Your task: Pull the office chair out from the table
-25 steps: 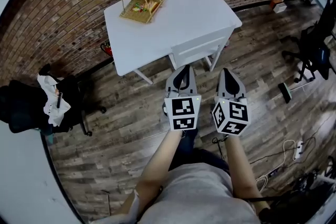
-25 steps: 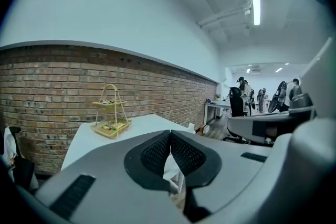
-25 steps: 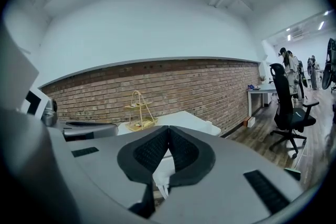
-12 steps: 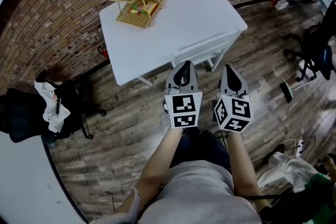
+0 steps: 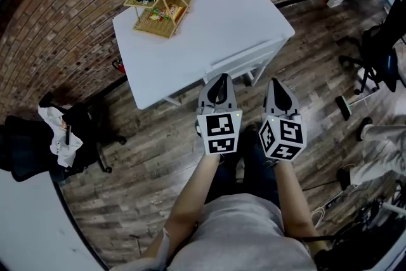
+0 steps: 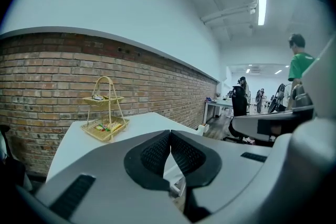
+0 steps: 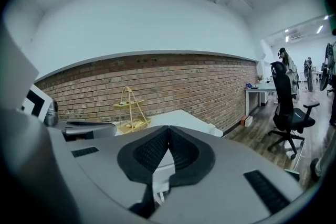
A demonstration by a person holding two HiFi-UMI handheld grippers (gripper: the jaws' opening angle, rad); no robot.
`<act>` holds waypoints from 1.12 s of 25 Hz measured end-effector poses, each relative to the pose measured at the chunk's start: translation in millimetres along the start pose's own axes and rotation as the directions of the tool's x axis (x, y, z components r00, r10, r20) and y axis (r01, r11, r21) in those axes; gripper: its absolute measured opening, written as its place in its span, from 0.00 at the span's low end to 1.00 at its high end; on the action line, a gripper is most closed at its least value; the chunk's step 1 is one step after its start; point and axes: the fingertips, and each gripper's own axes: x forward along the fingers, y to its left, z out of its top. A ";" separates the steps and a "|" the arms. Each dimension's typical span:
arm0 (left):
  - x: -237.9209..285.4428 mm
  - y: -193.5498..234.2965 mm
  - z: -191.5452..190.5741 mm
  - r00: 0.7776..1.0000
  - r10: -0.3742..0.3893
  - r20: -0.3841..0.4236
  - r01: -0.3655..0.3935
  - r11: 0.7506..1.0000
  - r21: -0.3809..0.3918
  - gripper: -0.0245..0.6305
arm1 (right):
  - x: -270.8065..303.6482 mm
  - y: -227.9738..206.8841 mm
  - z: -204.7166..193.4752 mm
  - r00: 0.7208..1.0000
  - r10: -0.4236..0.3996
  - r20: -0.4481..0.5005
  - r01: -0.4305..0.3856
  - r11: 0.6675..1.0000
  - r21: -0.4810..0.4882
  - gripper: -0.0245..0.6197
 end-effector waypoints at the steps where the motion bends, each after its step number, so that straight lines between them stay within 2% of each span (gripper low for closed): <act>1: 2.6 -0.2 -0.2 1.000 0.000 -0.003 0.000 1.000 -0.002 0.06 | 1.6 -2.2 0.4 1.000 -0.003 -0.001 0.003 1.000 0.001 0.06; 15: 74.3 -20.4 11.2 0.999 0.026 -0.031 -0.026 1.000 -0.007 0.06 | 60.9 -58.5 15.5 0.999 0.027 -0.016 -0.027 0.999 0.018 0.06; 21: 110.4 -26.3 12.2 0.996 0.057 -0.073 -0.058 0.998 -0.012 0.06 | 99.0 -80.6 26.4 0.996 0.083 -0.032 -0.083 0.996 0.014 0.06; 28: 145.2 -38.5 6.3 0.989 0.043 -0.141 -0.049 0.998 -0.033 0.06 | 130.4 -107.5 33.6 0.989 0.135 -0.052 -0.134 0.991 0.019 0.06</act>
